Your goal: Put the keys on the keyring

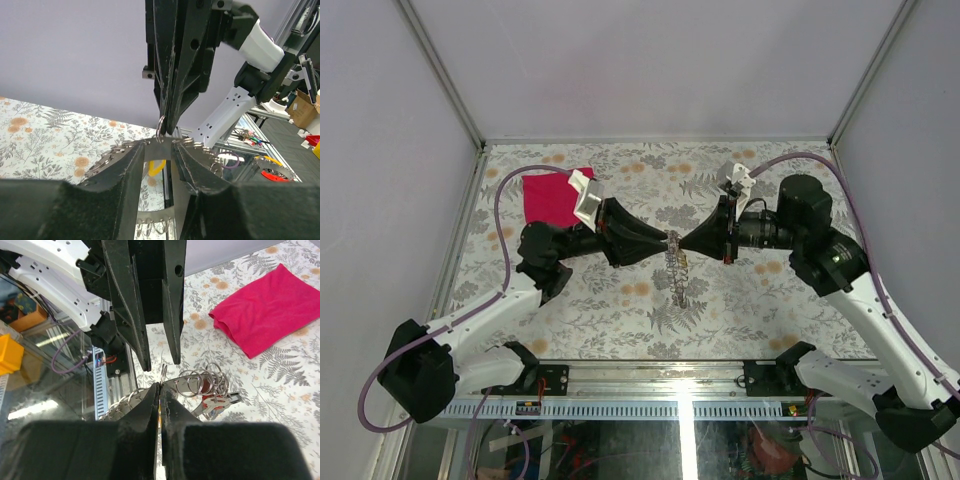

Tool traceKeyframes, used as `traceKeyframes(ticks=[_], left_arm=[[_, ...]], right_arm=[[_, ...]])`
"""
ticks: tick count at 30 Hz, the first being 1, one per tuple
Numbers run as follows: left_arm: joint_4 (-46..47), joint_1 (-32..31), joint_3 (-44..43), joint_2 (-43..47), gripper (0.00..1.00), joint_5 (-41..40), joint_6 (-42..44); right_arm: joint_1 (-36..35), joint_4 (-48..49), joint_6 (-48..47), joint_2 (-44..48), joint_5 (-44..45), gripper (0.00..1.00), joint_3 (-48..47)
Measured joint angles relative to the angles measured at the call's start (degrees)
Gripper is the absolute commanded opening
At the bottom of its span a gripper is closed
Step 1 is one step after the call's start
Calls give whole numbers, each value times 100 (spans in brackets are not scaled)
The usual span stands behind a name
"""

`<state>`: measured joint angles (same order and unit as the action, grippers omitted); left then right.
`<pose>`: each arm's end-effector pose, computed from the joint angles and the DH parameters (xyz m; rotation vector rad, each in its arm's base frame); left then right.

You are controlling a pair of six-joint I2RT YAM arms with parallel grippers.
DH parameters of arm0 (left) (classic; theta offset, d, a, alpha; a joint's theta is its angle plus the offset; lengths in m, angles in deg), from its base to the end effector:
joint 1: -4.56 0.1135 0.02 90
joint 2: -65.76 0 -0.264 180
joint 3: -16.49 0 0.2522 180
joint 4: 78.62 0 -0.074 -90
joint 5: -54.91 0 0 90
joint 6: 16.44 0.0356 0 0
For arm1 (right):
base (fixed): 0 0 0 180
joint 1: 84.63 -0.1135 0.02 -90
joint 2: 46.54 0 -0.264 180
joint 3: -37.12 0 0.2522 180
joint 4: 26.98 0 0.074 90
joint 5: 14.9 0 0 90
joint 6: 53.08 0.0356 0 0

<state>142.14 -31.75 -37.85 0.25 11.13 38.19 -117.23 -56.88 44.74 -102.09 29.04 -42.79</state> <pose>0.1812 -0.1651 0.3536 0.8193 1.0985 -1.4940 0.1535 0.1286 0.4257 -0.9831 1.4859 1.1843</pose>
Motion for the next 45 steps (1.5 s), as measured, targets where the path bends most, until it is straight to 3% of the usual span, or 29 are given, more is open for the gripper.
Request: traceKeyframes(ticks=[11, 18, 30, 45], left_arm=[[-17, 0, 0, 59, 32, 4, 81], [-208, 0, 0, 70, 32, -11, 332], [-772, -2, -120, 175, 29, 352, 922], [-2312, -514, -761, 146, 25, 693, 2308]], right_arm=[[-105, -2688, -1561, -739, 470, 0, -1746], [-1097, -4033, -1987, -1390, 1672, 0, -2741], [-1860, -5307, -2013, -2273, 2909, 0, -4046], [-2210, -6022, -1976, -2826, 3314, 0, -4747]])
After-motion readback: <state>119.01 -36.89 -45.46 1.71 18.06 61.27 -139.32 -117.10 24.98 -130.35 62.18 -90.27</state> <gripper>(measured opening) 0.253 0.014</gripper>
